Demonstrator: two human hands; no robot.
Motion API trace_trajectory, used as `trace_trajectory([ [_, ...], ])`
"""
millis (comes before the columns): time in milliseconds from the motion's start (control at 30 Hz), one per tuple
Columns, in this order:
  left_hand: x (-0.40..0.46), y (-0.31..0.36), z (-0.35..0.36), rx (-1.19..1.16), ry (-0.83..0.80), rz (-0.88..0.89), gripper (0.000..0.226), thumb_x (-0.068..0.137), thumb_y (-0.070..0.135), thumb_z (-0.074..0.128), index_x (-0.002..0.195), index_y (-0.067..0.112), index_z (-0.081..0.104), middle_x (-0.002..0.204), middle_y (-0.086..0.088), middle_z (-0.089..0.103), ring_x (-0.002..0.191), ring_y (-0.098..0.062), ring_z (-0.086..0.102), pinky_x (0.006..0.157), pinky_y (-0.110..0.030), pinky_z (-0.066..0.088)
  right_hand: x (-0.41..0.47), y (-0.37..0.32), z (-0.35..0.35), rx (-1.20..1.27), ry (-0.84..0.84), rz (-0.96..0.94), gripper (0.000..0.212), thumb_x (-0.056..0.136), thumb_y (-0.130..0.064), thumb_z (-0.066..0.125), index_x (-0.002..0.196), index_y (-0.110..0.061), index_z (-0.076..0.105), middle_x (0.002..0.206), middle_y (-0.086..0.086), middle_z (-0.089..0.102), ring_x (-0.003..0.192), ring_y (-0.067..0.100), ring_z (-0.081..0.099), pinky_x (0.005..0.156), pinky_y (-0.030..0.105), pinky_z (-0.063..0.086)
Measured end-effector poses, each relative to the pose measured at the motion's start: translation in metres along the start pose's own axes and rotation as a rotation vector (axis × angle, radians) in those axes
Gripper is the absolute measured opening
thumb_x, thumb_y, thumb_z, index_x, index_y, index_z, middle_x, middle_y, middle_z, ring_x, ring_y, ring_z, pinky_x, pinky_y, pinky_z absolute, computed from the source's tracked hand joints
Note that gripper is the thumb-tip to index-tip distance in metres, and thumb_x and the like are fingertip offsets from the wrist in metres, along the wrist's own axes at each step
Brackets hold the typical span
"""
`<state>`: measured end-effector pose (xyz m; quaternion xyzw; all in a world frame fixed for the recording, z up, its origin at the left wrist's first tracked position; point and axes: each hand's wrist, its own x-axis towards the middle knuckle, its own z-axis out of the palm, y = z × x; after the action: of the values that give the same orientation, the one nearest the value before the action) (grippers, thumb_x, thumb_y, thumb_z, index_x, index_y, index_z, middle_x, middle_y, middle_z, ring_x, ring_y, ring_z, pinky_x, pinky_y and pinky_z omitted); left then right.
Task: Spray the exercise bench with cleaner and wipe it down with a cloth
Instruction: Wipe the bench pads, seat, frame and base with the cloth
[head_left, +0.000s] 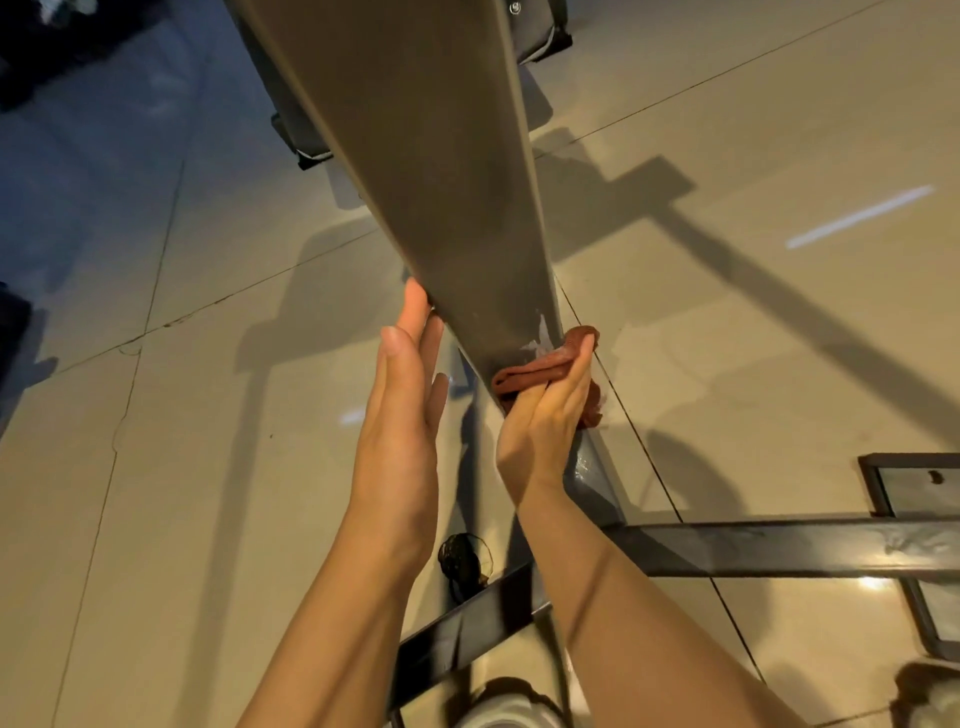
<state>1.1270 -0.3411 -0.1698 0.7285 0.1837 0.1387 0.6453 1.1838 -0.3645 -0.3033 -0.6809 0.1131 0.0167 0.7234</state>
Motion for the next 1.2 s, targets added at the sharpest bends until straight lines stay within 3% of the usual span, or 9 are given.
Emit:
trace_trajectory([
  [133, 0.0, -0.001, -0.002, -0.015, 0.001, 0.003, 0.065, 0.088, 0.058, 0.019, 0.148, 0.037, 0.031, 0.144, 0.033, 0.038, 0.134, 0.012, 0.033, 0.119, -0.038, 0.022, -0.01, -0.032, 0.01, 0.151, 0.06, 0.086, 0.069, 0.088, -0.036, 0.023, 0.153, -0.031, -0.001, 0.164, 0.001, 0.002, 0.15, 0.019, 0.003, 0.122, 0.046, 0.015],
  [300, -0.002, 0.001, -0.003, -0.075, -0.046, -0.002, 0.065, 0.093, 0.058, 0.02, 0.149, 0.028, 0.033, 0.146, 0.02, 0.044, 0.135, 0.003, 0.038, 0.118, -0.037, 0.027, -0.014, -0.087, 0.028, 0.146, 0.166, -0.179, 0.06, 0.093, -0.027, 0.024, 0.15, -0.031, 0.004, 0.163, 0.003, 0.007, 0.148, 0.009, -0.001, 0.121, 0.032, -0.007],
  [500, 0.0, 0.001, -0.005, -0.035, -0.037, -0.027, 0.067, 0.09, 0.06, 0.016, 0.148, 0.033, 0.033, 0.142, 0.034, 0.041, 0.133, 0.012, 0.033, 0.12, -0.037, 0.02, -0.004, -0.032, 0.019, 0.196, 0.219, -0.079, 0.053, 0.096, -0.035, 0.023, 0.148, -0.032, 0.018, 0.159, 0.003, 0.023, 0.148, 0.021, 0.019, 0.12, 0.05, 0.021],
  [667, -0.002, 0.0, -0.004, -0.058, -0.06, -0.034, 0.066, 0.089, 0.058, 0.016, 0.149, 0.034, 0.03, 0.144, 0.035, 0.037, 0.134, 0.014, 0.031, 0.119, -0.034, 0.019, -0.004, -0.016, 0.011, 0.19, 0.168, 0.164, 0.054, 0.104, -0.012, 0.027, 0.155, -0.022, 0.012, 0.162, 0.006, 0.014, 0.148, 0.024, 0.016, 0.12, 0.046, 0.023],
  [800, 0.0, -0.002, -0.008, -0.082, -0.07, -0.024, 0.066, 0.09, 0.056, 0.017, 0.149, 0.031, 0.031, 0.146, 0.029, 0.039, 0.134, 0.011, 0.033, 0.119, -0.032, 0.023, -0.016, -0.068, 0.024, 0.171, 0.161, -0.088, 0.058, 0.101, -0.017, 0.029, 0.154, -0.026, 0.006, 0.163, 0.003, 0.007, 0.148, 0.012, 0.004, 0.117, 0.017, 0.002],
  [933, 0.0, -0.001, -0.013, -0.056, -0.08, -0.039, 0.067, 0.091, 0.056, 0.015, 0.149, 0.028, 0.032, 0.147, 0.027, 0.039, 0.136, 0.008, 0.033, 0.12, -0.033, 0.022, -0.007, -0.076, 0.032, 0.123, 0.285, -0.302, 0.049, 0.097, -0.029, 0.025, 0.145, -0.03, 0.017, 0.159, 0.007, 0.022, 0.149, 0.019, 0.012, 0.123, 0.043, 0.006],
  [1000, 0.001, 0.0, -0.012, -0.037, -0.088, -0.046, 0.067, 0.09, 0.056, 0.013, 0.15, 0.031, 0.031, 0.146, 0.031, 0.036, 0.136, 0.011, 0.03, 0.119, -0.032, 0.019, 0.0, -0.046, 0.026, 0.11, 0.231, -0.237, 0.05, 0.098, -0.04, 0.019, 0.147, -0.031, 0.015, 0.16, 0.008, 0.02, 0.149, 0.023, 0.013, 0.122, 0.05, 0.008],
  [1100, -0.001, -0.002, -0.009, -0.022, -0.101, -0.043, 0.067, 0.089, 0.057, 0.012, 0.15, 0.035, 0.027, 0.146, 0.035, 0.033, 0.136, 0.014, 0.027, 0.118, -0.032, 0.019, -0.004, -0.005, 0.015, 0.046, 0.006, 0.012, 0.063, 0.102, -0.053, -0.001, 0.153, -0.016, -0.007, 0.16, 0.025, 0.001, 0.149, 0.037, -0.004, 0.12, 0.035, -0.015],
  [1200, -0.002, 0.001, -0.007, -0.013, -0.098, -0.056, 0.067, 0.088, 0.058, 0.012, 0.15, 0.036, 0.025, 0.147, 0.035, 0.031, 0.136, 0.014, 0.026, 0.12, -0.034, 0.017, 0.003, 0.014, 0.009, 0.104, 0.075, 0.107, 0.067, 0.104, -0.045, 0.004, 0.154, -0.001, 0.007, 0.156, 0.034, 0.008, 0.144, 0.042, 0.004, 0.117, 0.023, -0.014],
])
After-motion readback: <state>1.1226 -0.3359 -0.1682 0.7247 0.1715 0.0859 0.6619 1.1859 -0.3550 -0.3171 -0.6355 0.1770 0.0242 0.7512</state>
